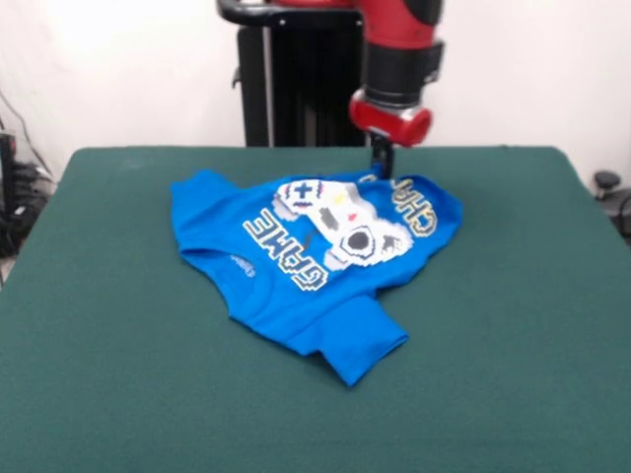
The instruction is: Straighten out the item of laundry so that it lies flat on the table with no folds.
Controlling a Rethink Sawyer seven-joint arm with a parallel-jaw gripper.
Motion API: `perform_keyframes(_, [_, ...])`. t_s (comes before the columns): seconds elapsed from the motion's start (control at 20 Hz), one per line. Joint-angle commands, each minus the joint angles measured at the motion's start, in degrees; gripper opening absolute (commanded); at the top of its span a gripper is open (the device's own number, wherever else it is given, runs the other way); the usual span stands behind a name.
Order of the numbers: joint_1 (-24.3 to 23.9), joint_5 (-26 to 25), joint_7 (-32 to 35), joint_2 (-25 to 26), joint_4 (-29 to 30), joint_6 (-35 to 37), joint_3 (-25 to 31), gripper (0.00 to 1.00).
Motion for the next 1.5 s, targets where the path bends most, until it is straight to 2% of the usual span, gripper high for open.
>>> perform_keyframes(0.05, [7.4,8.6,16.1,-1.7,5.5,2.6,-0.6,0.0])
perform_keyframes(0.3, [7.9,9.7,15.8,-5.2,9.4,5.2,-0.2,0.0])
perform_keyframes(0.5, [6.0,7.1,17.9,-6.7,15.0,1.5,2.4,0.0])
perform_keyframes(0.7, [7.3,6.6,20.3,-7.7,18.8,-1.5,3.5,0.0])
perform_keyframes(0.95, [2.3,0.5,18.9,-1.2,17.8,-8.2,3.6,0.0])
perform_keyframes(1.2, [-0.2,-2.7,20.2,3.0,15.4,-12.3,5.5,0.0])
perform_keyframes(1.25, [-0.2,-3.6,18.6,2.8,14.5,-11.7,5.8,1.0])
perform_keyframes(1.4, [-2.7,-6.0,18.3,2.8,13.3,-12.2,8.3,1.0])
perform_keyframes(1.5, [-3.7,-3.7,19.6,0.3,12.9,-10.0,10.0,1.0])
